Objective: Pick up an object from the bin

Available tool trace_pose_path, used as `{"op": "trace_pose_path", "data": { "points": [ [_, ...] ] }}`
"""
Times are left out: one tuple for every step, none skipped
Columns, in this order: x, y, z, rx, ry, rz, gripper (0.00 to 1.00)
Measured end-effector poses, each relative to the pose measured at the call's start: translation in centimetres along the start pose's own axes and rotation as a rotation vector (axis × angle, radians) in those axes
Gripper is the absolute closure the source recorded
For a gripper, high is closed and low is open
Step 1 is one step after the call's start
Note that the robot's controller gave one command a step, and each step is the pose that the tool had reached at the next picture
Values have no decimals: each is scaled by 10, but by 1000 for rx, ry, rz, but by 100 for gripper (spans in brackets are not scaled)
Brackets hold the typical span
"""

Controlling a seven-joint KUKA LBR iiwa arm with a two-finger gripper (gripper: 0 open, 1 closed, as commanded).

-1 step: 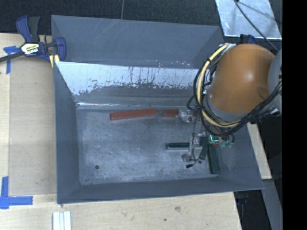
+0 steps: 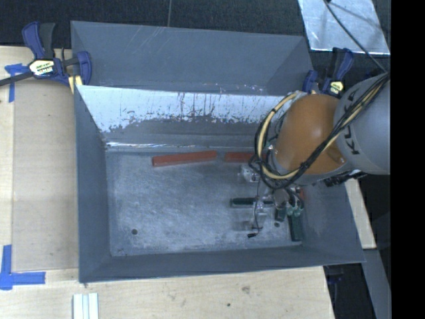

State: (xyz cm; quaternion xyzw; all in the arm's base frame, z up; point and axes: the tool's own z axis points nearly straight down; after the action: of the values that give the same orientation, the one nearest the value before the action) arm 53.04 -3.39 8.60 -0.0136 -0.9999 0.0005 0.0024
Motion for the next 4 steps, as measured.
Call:
{"op": "trace_pose_path", "data": {
  "points": [
    [-2,1,-4,0,-7,-1,100],
    [21,-18,-128,-1,-8,90,100],
    [25,-33,-139,0,-12,-79,100],
    [25,-33,-139,0,-11,-78,0]
  ]
}}
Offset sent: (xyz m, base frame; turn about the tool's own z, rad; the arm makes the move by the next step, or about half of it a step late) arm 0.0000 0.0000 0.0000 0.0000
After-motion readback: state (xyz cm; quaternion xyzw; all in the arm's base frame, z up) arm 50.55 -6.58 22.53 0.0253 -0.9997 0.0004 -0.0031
